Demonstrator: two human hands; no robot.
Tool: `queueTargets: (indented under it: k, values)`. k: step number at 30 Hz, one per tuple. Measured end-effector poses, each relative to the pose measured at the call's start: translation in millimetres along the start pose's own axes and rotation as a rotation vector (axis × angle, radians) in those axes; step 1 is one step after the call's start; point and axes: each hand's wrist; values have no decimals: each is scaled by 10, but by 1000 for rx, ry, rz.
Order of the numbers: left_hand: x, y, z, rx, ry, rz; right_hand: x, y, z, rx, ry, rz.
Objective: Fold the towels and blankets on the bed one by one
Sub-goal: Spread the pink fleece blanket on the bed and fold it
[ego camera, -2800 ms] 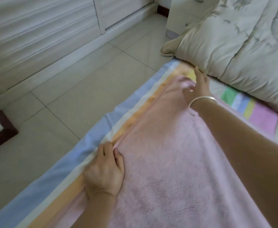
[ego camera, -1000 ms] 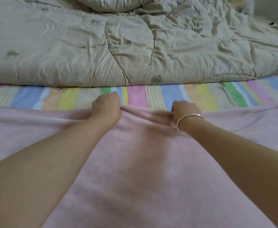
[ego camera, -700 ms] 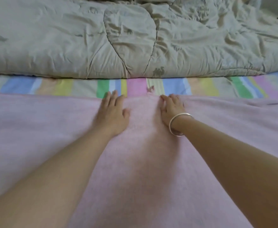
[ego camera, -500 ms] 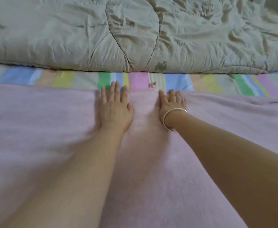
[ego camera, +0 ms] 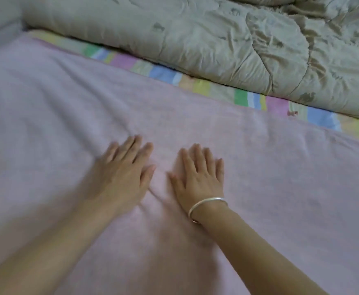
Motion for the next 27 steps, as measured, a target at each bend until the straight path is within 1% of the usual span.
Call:
queueTargets:
  k: [3,5,7,9,11,13,16,17,19,21,23,25,27]
  values:
    - [759,-220,-961,-77,-133,-24,149,213,-872,9,-96,-45]
    - [1293,-387,-1508,-85,-217,-30,275,338,-1444,-7,-116,-48]
    - [1874,-566,-2014,-91,-297,-46,445,487,-2110,12,-173,-57]
    - [2319,-662,-2306,-111,-345,-60,620,640,-2605,35,-217,-60]
    - [2897,-807,-2659,-116,-430,-75,870,794,-3262,66,-265,-85]
    - [3331,-872,-2894,-110,-483,-70,1104,917,-3729,74,-306,-101]
    - [3937,-1001,-3231,-100,-632,-8,1552,1115,-4424,72,-413,-134]
    - [4065,-1037,-3303,-95,-701,20,1696,1157,-4573,61,-454,-117]
    - [4381,-1099,-3446,-61,-893,52,2008,1235,-4879,13,-557,-105]
    - [4558,-1111,-3507,-9,-1065,86,2219,1305,-4992,1,-712,-107]
    - [4702,-1177,-3529,-2,-1181,96,2376,1337,-5054,25,-835,-105]
    - [4772,-1296,-3486,-73,-1220,64,2401,1345,-5056,18,-843,-141]
    - [4754,-1439,-3400,-80,-1266,42,2324,1289,-5027,-57,-793,-197]
Point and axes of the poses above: each hand's wrist, its own x-axis away from the middle knuckle, its own y-axis out of the palm, z = x × y, and after that the axes turned 3 degrees about z, right-handed
